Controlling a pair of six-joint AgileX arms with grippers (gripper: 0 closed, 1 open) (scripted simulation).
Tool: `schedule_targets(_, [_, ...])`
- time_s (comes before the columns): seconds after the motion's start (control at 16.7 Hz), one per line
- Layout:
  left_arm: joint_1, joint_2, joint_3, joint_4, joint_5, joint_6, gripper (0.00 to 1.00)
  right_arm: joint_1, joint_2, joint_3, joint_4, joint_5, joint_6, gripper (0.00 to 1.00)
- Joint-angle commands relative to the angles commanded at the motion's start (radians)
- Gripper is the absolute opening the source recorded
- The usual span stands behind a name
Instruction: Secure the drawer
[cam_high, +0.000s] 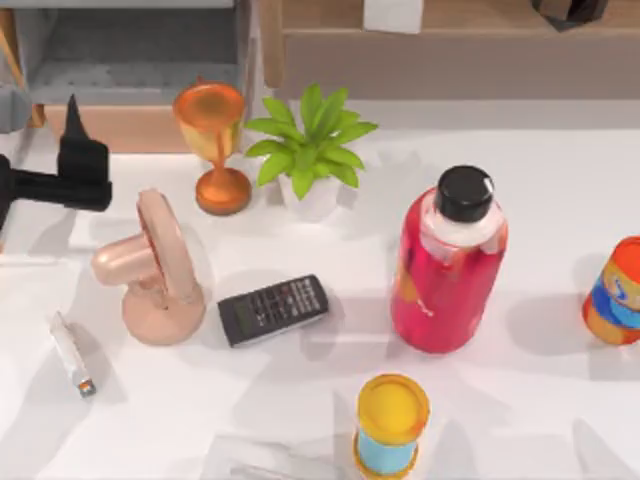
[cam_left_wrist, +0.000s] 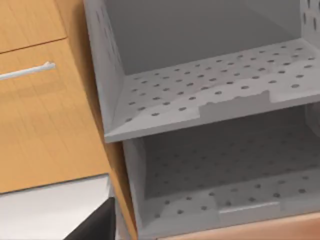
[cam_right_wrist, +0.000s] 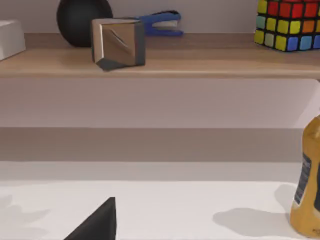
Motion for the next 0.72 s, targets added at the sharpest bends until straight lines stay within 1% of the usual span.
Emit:
schedule_targets(0.24, [0.21,0.218,-0.063,0.205,0.213,0.278,1.0,0.0,0.0,0.0,0.0,0.0,0.0,1.0])
schedule_targets(0.48, [0.457,0.476,-0.108,0.454,0.464,0.605,1.0,0.0,0.0,0.0,0.0,0.0,0.0,1.0])
schedule_targets(0.72, [0.697,0.729,-0.108,0.713,0.711,0.928,1.0,0.0,0.0,0.0,0.0,0.0,0.0,1.0])
